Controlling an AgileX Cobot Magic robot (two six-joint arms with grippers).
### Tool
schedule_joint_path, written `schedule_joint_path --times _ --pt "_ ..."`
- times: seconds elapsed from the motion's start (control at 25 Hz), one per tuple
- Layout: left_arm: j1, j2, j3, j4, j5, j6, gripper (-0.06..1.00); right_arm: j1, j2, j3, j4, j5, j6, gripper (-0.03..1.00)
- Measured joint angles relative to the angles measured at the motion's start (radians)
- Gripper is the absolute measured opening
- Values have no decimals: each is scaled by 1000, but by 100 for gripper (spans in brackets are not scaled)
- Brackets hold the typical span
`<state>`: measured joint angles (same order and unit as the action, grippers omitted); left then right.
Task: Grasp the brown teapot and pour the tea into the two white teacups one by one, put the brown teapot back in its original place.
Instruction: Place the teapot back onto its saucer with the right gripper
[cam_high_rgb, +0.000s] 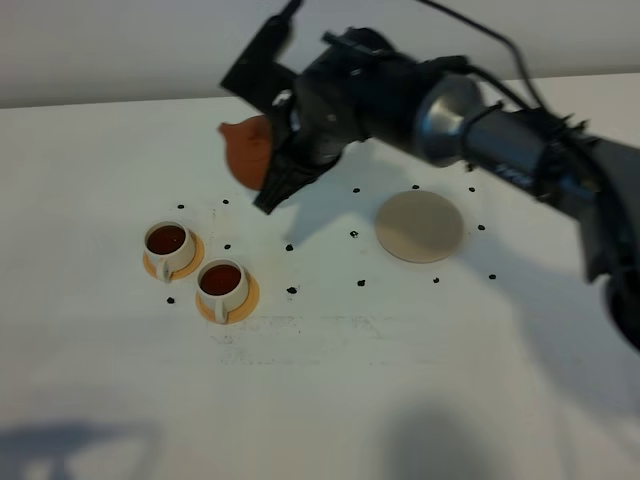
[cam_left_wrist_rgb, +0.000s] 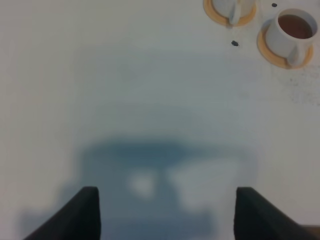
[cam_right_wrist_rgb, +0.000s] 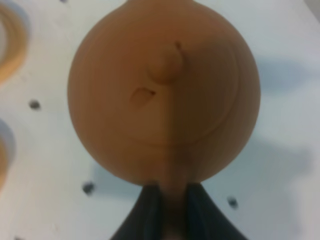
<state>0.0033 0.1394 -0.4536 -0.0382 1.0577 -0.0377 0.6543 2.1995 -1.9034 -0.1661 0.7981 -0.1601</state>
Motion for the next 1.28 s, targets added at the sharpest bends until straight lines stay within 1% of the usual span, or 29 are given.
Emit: schedule_joint_path --times 0.32,0.56,0.68,0.84,1.16,1.28 --pt "0 0 0 0 0 0 56 -104 -191 300 16 -100 130 12" --pt "0 0 0 0 0 0 56 -200 -294 531 59 -219 217 12" --pt "0 0 0 0 0 0 56 -241 -316 618 77 -262 254 12" --pt "0 0 0 0 0 0 56 -259 -317 680 89 -294 285 12" --pt "0 0 0 0 0 0 56 -259 -305 684 126 -332 301 12" --pt "0 0 0 0 0 0 56 -259 -294 684 137 -333 301 12"
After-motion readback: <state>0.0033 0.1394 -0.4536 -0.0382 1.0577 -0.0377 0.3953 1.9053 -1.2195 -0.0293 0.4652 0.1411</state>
